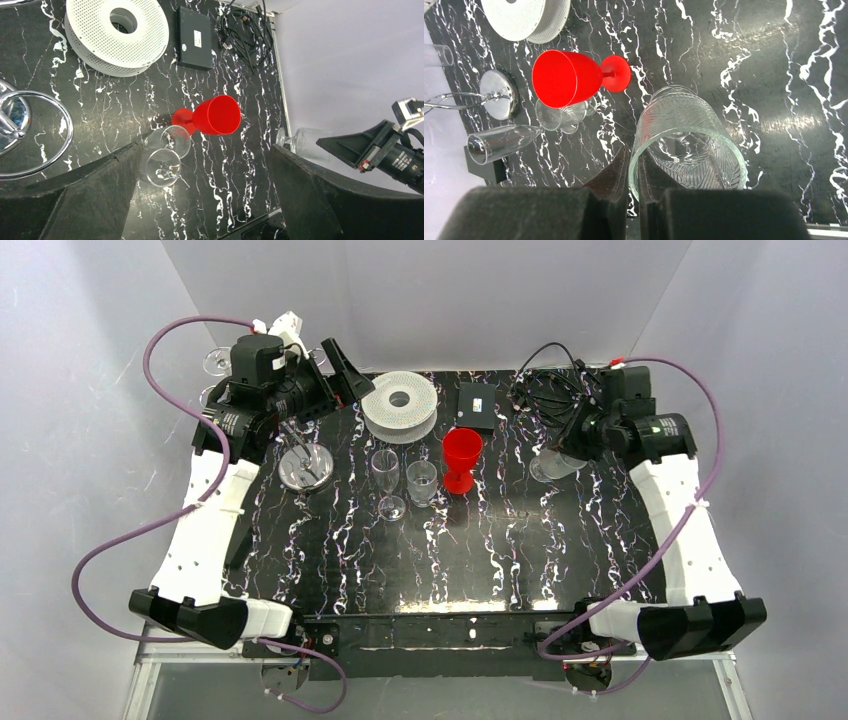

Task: Take the wine glass off the wine glass rack
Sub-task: Place the wine glass at the center of the board, then pick up the wine glass from the wine rack.

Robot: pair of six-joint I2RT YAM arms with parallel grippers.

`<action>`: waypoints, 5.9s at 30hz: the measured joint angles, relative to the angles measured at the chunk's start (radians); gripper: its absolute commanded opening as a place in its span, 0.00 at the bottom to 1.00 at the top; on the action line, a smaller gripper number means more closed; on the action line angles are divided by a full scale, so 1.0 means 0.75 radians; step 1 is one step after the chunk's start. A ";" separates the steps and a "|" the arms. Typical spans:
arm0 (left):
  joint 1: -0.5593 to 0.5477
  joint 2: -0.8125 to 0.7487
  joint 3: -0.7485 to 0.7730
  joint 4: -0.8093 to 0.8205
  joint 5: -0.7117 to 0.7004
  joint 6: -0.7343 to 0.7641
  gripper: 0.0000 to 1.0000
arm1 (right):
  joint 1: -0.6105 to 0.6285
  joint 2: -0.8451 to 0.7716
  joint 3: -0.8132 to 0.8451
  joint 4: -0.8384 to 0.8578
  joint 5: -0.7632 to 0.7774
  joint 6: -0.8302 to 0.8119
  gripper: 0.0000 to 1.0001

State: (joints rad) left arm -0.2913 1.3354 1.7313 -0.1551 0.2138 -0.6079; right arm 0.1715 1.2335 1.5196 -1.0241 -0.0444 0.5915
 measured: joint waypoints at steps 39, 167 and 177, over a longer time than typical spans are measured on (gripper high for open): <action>-0.001 -0.003 -0.001 -0.110 -0.034 0.299 0.98 | 0.255 0.499 -0.235 0.477 0.285 -0.136 0.01; 0.568 0.935 1.026 -0.113 -0.069 0.376 0.98 | 0.260 0.374 0.422 -0.076 -0.184 -0.135 0.62; 0.539 0.935 1.026 -0.145 -0.065 0.483 0.97 | 0.258 0.382 0.422 -0.076 -0.187 -0.135 0.62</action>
State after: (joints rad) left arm 0.1131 2.0369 2.5008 -0.2638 0.1650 -0.2459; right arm 0.3649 1.5204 1.8362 -1.0809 -0.1844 0.4900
